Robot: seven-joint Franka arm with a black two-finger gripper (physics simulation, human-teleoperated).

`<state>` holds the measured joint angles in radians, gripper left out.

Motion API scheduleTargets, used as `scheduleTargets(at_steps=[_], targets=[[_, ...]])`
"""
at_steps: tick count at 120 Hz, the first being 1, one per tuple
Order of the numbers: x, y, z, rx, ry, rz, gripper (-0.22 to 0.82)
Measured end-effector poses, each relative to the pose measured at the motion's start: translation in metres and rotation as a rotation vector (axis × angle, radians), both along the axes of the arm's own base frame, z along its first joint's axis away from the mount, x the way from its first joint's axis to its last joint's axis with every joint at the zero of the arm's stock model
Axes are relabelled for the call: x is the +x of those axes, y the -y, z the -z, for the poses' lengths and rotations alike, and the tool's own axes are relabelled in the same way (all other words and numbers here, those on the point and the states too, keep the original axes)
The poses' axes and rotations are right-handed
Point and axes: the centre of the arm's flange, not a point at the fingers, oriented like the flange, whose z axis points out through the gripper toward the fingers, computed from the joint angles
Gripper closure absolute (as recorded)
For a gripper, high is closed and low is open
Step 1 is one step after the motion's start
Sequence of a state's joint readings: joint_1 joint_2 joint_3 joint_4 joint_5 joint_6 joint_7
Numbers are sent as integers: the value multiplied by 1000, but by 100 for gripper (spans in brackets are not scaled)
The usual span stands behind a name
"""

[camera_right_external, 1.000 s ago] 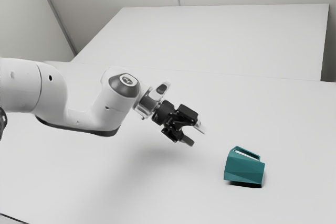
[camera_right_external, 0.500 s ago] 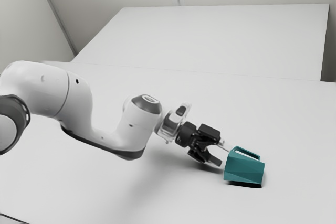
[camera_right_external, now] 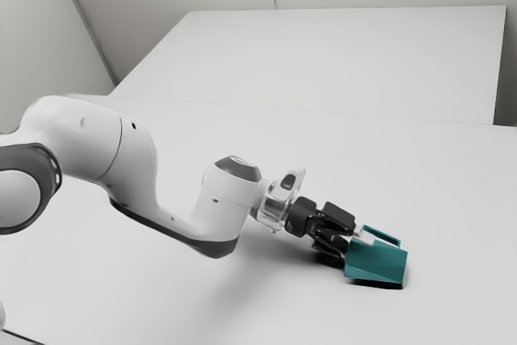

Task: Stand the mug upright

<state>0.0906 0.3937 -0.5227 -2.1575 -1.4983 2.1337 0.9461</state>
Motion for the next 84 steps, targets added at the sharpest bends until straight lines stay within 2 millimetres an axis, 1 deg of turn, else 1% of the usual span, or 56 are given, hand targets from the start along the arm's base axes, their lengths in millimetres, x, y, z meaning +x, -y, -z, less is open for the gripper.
scheduleTargets(at_steps=[9, 36, 54, 72, 84], targets=[[-1, 1, 1, -13, 12, 3, 38], [-4, 7, 5, -41, 41, 18, 55], [-2, 8, 3, -56, 75, 23, 68], [-1, 8, 1, -66, 107, 30, 74], [4, 8, -7, -69, 142, 34, 76]])
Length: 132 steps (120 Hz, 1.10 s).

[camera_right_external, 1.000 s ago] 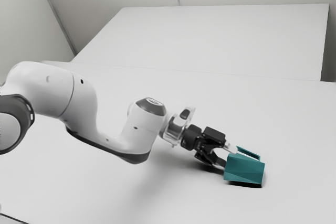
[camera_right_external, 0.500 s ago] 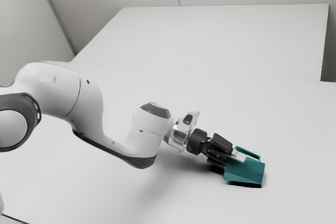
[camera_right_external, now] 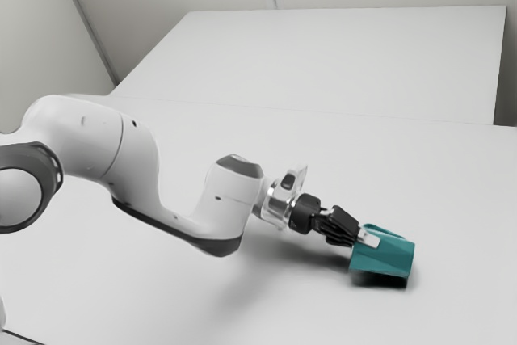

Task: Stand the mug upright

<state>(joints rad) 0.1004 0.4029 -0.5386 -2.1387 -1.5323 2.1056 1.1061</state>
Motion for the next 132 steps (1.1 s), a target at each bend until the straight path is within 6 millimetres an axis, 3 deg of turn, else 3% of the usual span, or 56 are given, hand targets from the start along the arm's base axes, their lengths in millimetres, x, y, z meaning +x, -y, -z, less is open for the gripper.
scheduleTargets(at_steps=[19, 32, 58, 79, 103, 132], targets=[[8, -5, -36, 30, 111, 22, 77], [17, -22, -67, 116, 213, 51, 78], [41, -79, -119, 451, 401, 157, 78], [56, -140, -142, 821, 467, 210, 78], [56, -168, -151, 1144, 457, 251, 78], [56, -186, -141, 1274, 340, 161, 78]])
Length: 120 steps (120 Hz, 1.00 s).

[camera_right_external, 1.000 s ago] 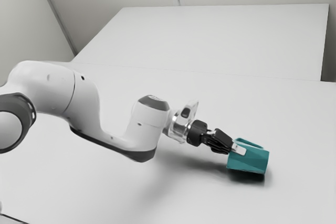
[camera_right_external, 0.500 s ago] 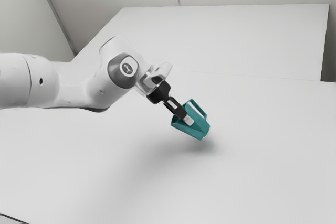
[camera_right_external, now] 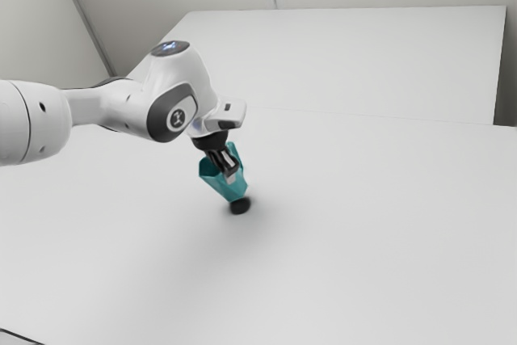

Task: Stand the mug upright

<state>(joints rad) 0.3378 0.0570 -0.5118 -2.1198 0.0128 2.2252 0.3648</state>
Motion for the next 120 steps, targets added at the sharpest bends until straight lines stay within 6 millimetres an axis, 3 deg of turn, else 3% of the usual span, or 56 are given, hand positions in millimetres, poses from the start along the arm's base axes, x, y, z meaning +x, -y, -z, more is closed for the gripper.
scheduleTargets(at_steps=[27, 61, 98, 104, 120], targets=[[0, -21, 16, 17, -34, -159, 78], [-11, -19, 30, 56, -50, -246, 78], [-8, -20, 42, 58, -47, -313, 78], [-8, -19, 43, 58, -45, -320, 74], [-8, -18, 41, 56, -37, -337, 44]])
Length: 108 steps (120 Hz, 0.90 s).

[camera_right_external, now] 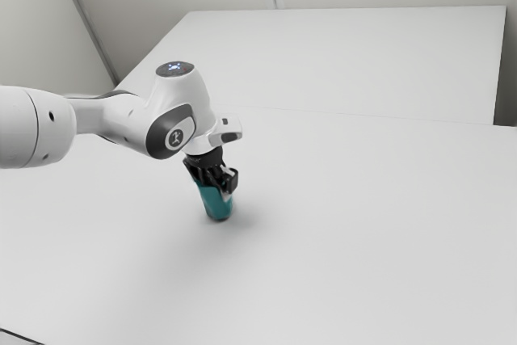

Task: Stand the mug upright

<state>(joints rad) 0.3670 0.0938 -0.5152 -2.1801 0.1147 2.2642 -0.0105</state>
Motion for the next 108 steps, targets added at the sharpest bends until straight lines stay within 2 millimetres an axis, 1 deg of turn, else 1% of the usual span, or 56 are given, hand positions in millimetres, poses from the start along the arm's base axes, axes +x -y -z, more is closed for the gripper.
scheduleTargets(at_steps=[9, 20, 33, 44, 48, 59, 74, 80, 89, 96, 102, 108], targets=[[-2, 1, -5, 6, 10, -7, 31], [-5, 6, -16, 16, 29, -10, 20], [-8, 10, -32, 31, 52, -16, 12], [-8, 13, -47, 35, 60, -25, 8], [-7, 15, -56, 30, 67, -33, 7], [-1, 21, -87, -5, 85, -62, 4], [16, 30, -154, -47, 123, -79, 2], [20, 32, -175, -57, 126, -81, 2], [23, 32, -213, -68, 133, -84, 1], [23, 32, -232, -73, 124, -85, 1], [23, 31, -253, -76, 125, -87, 1], [22, 30, -267, -73, 119, -89, 1]])
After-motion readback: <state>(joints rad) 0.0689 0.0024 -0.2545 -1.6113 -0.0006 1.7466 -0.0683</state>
